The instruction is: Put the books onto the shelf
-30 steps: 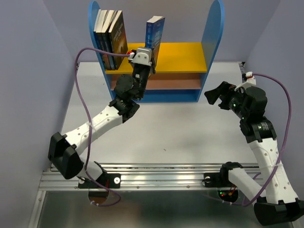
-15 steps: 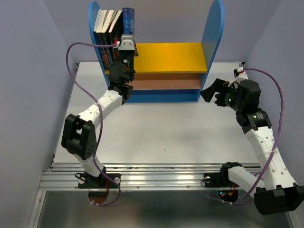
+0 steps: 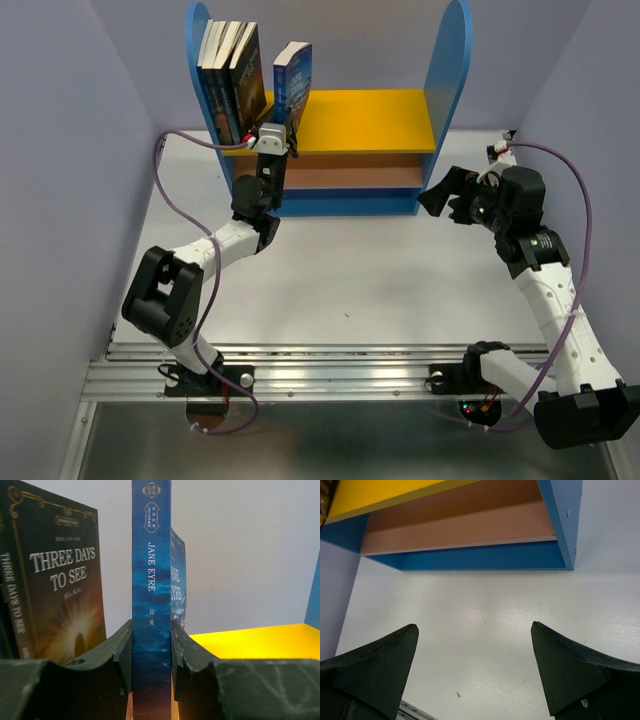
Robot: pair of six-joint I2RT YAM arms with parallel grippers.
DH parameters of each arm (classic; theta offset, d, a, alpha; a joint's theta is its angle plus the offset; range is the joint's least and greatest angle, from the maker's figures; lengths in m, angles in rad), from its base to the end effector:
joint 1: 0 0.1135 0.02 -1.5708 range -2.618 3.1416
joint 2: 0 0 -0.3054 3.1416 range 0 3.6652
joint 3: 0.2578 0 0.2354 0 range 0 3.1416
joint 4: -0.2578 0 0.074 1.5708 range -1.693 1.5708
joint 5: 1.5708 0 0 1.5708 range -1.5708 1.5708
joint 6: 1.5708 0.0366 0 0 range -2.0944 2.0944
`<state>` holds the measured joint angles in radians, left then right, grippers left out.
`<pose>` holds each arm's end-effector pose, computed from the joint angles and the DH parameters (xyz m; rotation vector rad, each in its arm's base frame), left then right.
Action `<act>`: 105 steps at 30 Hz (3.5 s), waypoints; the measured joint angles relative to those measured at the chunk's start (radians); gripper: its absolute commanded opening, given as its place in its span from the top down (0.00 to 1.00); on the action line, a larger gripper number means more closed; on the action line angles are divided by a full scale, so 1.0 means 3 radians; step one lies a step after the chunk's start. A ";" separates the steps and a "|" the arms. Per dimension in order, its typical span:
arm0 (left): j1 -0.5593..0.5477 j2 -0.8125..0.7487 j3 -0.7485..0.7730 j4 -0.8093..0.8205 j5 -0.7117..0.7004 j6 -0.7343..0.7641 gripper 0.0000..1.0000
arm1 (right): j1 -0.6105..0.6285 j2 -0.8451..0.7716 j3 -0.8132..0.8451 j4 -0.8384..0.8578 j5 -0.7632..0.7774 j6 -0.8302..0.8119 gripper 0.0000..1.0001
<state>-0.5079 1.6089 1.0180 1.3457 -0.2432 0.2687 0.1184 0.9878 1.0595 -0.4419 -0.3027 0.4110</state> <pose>0.2960 -0.1547 0.4167 0.0950 0.8386 -0.1256 0.1736 0.0316 0.4052 0.0836 1.9762 0.6419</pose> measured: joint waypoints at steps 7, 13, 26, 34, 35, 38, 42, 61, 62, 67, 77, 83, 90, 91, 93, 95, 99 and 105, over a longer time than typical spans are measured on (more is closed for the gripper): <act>-0.0001 -0.0181 -0.0291 0.0223 -0.0178 -0.0067 1.00 | 0.0000 -0.0003 0.0000 0.0000 -0.0072 0.0009 0.00; 0.0000 -0.0233 -0.0423 0.0384 -0.0380 -0.0052 1.00 | 0.0005 0.0019 0.0000 0.0000 -0.0306 -0.0069 0.00; 0.0045 -0.0019 -0.0150 0.0456 -0.0949 0.0148 1.00 | 0.0404 0.0301 0.0130 -0.0168 -0.0323 -0.0380 0.00; 0.0095 0.0243 0.0155 0.0411 -0.0991 0.0145 1.00 | 0.0439 0.0305 0.0137 -0.0187 -0.0290 -0.0439 0.00; 0.0102 0.0268 0.0188 0.0409 -0.0998 0.0144 1.00 | 0.0439 0.0305 0.0137 -0.0188 -0.0289 -0.0441 0.00; 0.0114 0.0357 0.0290 0.0397 -0.1016 0.0127 1.00 | 0.0439 0.0305 0.0150 -0.0212 -0.0272 -0.0450 0.00; 0.0116 0.0367 0.0295 0.0397 -0.1033 0.0080 0.97 | 0.0439 0.0305 0.0158 -0.0226 -0.0235 -0.0453 0.00; 0.0142 0.0238 -0.0008 0.0099 -0.1124 0.0100 0.46 | 0.0439 0.0305 0.0158 -0.0228 -0.0186 -0.0463 0.00; 0.0137 0.0254 -0.0013 0.0058 -0.1137 0.0113 0.46 | 0.0439 0.0305 0.0158 -0.0228 -0.0186 -0.0463 0.00; 0.0123 0.0275 -0.0013 -0.0053 -0.1185 0.0184 0.44 | 0.0439 0.0305 0.0158 -0.0228 -0.0186 -0.0463 0.00; 0.0062 0.0275 -0.0013 -0.0144 -0.1273 0.0313 0.26 | 0.0439 0.0305 0.0158 -0.0229 -0.0186 -0.0464 0.00; 0.0006 0.0271 -0.0013 -0.0183 -0.1321 0.0394 0.22 | 0.0439 0.0305 0.0158 -0.0231 -0.0186 -0.0479 0.00; -0.0060 0.0169 -0.0013 -0.0275 -0.1428 0.0445 0.16 | 0.0439 0.0306 0.0158 -0.0235 -0.0186 -0.0487 0.00; -0.0070 0.0144 -0.0013 -0.0282 -0.1437 0.0446 0.13 | 0.0439 0.0305 0.0158 -0.0235 -0.0187 -0.0487 0.00; -0.0100 0.0080 -0.0013 -0.0289 -0.1456 0.0444 0.12 | 0.0439 0.0305 0.0158 -0.0237 -0.0187 -0.0488 0.00; -0.0123 0.0023 -0.0013 -0.0287 -0.1470 0.0450 0.12 | 0.0439 0.0305 0.0158 -0.0240 -0.0187 -0.0490 0.00; -0.0113 -0.0034 0.0000 -0.0270 -0.1691 0.0579 0.10 | 0.0439 0.0305 0.0158 -0.0249 -0.0186 -0.0496 0.00; -0.0038 -0.0169 0.0048 -0.0292 -0.1958 0.0674 0.01 | 0.0439 0.0305 0.0158 -0.0251 -0.0186 -0.0511 0.00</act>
<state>-0.5194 1.5581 1.0325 1.2579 -0.8307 0.4709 0.2501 1.0794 1.1069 -0.5171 -0.3584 0.2577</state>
